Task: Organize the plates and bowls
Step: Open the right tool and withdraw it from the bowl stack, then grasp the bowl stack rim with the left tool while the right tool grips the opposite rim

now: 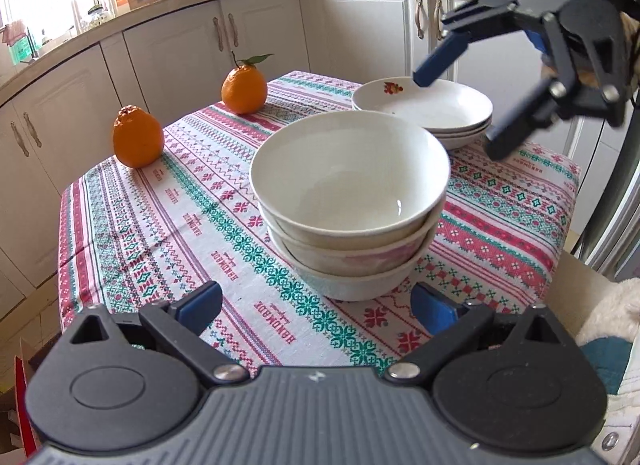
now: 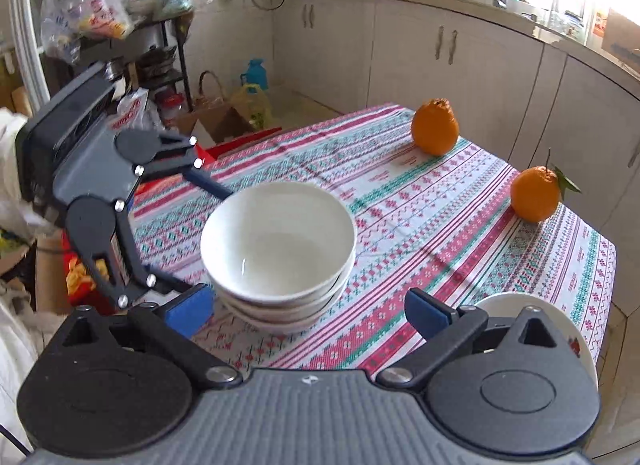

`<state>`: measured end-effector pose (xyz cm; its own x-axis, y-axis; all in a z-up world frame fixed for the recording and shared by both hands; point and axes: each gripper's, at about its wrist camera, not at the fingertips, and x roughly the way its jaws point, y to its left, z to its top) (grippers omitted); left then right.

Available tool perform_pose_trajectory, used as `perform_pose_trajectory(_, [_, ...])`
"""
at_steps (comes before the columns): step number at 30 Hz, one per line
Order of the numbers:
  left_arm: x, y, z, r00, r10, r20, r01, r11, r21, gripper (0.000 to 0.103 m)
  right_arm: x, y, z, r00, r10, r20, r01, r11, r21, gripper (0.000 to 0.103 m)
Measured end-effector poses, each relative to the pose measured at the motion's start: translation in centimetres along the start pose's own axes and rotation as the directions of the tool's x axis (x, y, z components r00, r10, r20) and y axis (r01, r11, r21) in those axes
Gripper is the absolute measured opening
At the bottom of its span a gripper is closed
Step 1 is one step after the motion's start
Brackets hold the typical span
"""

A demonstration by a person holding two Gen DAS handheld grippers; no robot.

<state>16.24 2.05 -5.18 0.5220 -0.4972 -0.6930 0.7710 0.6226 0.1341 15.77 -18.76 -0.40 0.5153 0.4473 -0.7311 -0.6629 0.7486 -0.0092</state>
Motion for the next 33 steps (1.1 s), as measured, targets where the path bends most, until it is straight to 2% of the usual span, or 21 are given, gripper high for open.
perform_pose_trajectory(2, [0.6, 0.2, 0.0, 1.000, -0.015, -0.007, 0.015, 1.000, 0.003, 0.100, 1.5, 1.0, -0.8, 0.998, -0.024, -0.056, 0.022, 0.999, -0.047, 0.103])
perform_pose_trajectory(5, [1.4, 0.0, 0.1, 1.000, -0.027, -0.014, 0.027, 0.999, 0.019, 0.099, 3.6, 1.8, -1.8, 0.994, -0.046, -0.097, 0.036, 0.995, -0.097, 0.103])
perform_pose_trajectory(10, [2.0, -0.4, 0.4, 0.998, -0.065, -0.015, 0.066, 0.995, 0.071, 0.098, 6.2, 1.5, -1.7, 0.992, -0.047, -0.113, 0.030, 0.990, -0.141, 0.103])
perform_pose_trajectory(15, [2.7, -0.2, 0.9, 0.992, -0.122, -0.030, 0.125, 0.987, 0.105, 0.095, 7.5, 1.2, -1.2, 0.992, -0.005, -0.124, -0.018, 0.982, -0.188, 0.102])
perform_pose_trajectory(22, [3.7, 0.4, 1.7, 0.976, -0.205, -0.074, 0.215, 0.961, 0.174, 0.091, 8.3, 0.3, 0.0, 0.987, 0.073, -0.145, -0.105, 0.969, -0.225, 0.098])
perform_pose_trajectory(33, [4.5, 1.3, 2.4, 0.957, -0.274, -0.095, 0.288, 0.936, 0.203, 0.090, 9.0, -0.4, 0.8, 0.971, 0.148, -0.186, -0.193, 0.948, -0.252, 0.094])
